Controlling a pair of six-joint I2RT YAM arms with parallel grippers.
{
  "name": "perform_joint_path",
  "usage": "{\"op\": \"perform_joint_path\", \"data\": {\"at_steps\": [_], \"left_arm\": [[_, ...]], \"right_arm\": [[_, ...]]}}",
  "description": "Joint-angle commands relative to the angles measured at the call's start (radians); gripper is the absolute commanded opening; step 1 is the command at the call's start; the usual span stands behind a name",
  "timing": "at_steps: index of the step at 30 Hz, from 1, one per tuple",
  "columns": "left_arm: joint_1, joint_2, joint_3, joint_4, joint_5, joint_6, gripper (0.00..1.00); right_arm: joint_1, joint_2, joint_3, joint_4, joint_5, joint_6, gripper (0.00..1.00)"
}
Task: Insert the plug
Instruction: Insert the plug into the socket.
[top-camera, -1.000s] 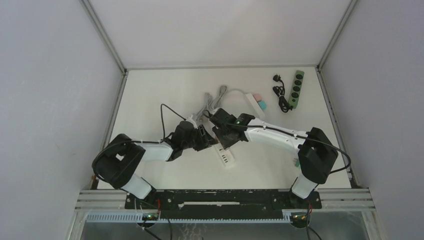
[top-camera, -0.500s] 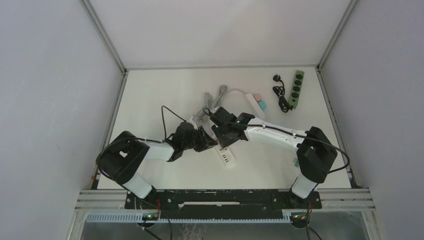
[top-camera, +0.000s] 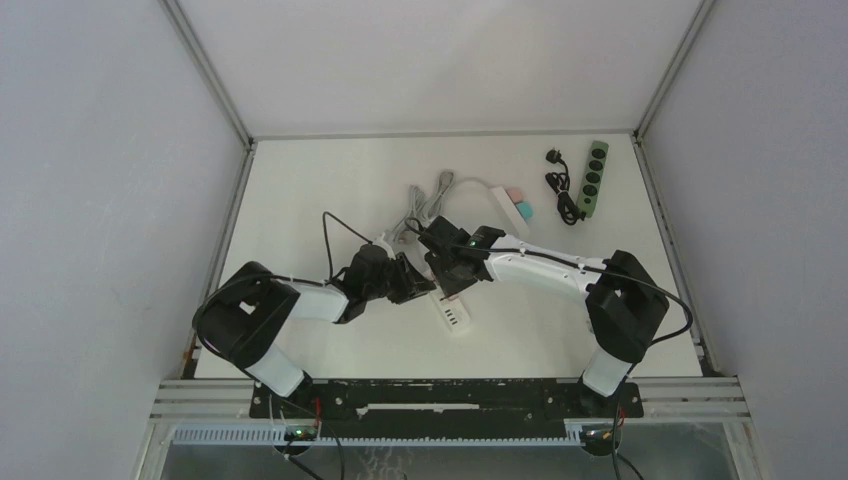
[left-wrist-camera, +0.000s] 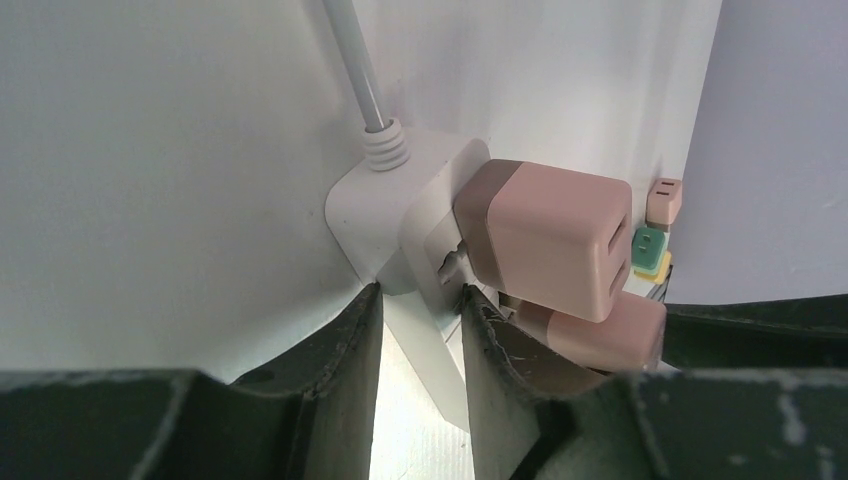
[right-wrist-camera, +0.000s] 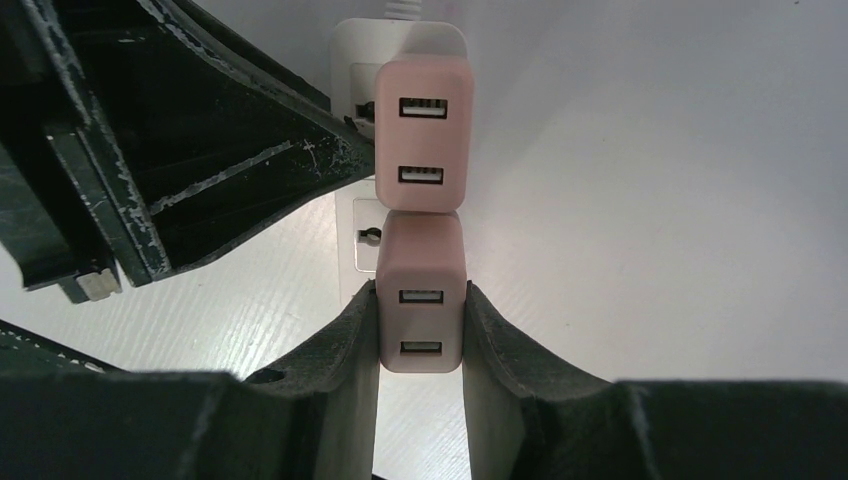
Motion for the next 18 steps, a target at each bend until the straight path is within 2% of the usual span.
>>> {"op": "perform_joint_path", "data": {"at_steps": [1,18], "left_arm": [[0.005,0.005,-0.014,0.035,0.017,-0.005,0.38],[0.005,0.027,-0.013,0.064,0.039,-0.019,0.35]], "right_arm": [[-0.004,0.010,-0.002,0.024,0.012,0.021,0.00],[0.016,0.053,-0.002,0.013,0.029,0.031,0.00]]}}
